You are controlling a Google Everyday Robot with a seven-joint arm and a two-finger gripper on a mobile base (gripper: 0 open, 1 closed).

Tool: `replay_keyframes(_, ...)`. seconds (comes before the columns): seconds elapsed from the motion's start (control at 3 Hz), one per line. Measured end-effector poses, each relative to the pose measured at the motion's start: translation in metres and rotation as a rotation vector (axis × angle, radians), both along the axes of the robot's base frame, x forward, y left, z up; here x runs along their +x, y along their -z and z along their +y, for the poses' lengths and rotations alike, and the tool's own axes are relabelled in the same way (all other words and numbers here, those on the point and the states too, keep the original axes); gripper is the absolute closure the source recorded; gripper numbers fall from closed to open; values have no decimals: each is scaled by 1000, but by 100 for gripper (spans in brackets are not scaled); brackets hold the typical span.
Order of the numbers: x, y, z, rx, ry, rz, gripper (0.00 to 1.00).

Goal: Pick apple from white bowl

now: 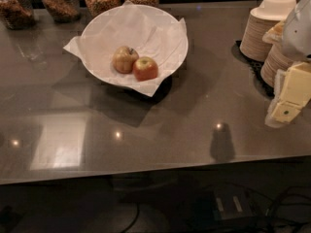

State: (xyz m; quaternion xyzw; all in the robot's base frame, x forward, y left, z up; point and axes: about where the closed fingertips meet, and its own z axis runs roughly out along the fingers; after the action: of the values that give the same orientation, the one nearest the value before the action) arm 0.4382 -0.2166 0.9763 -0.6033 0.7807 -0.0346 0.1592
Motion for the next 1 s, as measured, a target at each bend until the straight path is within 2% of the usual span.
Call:
replay_keyframes(0.33,0,0,0,0,0,0,0)
replay_keyframes(0.67,14,-1,13,52,-5,-31,0)
replay_keyframes(1.0,41,-7,40,131,-3,-81,0)
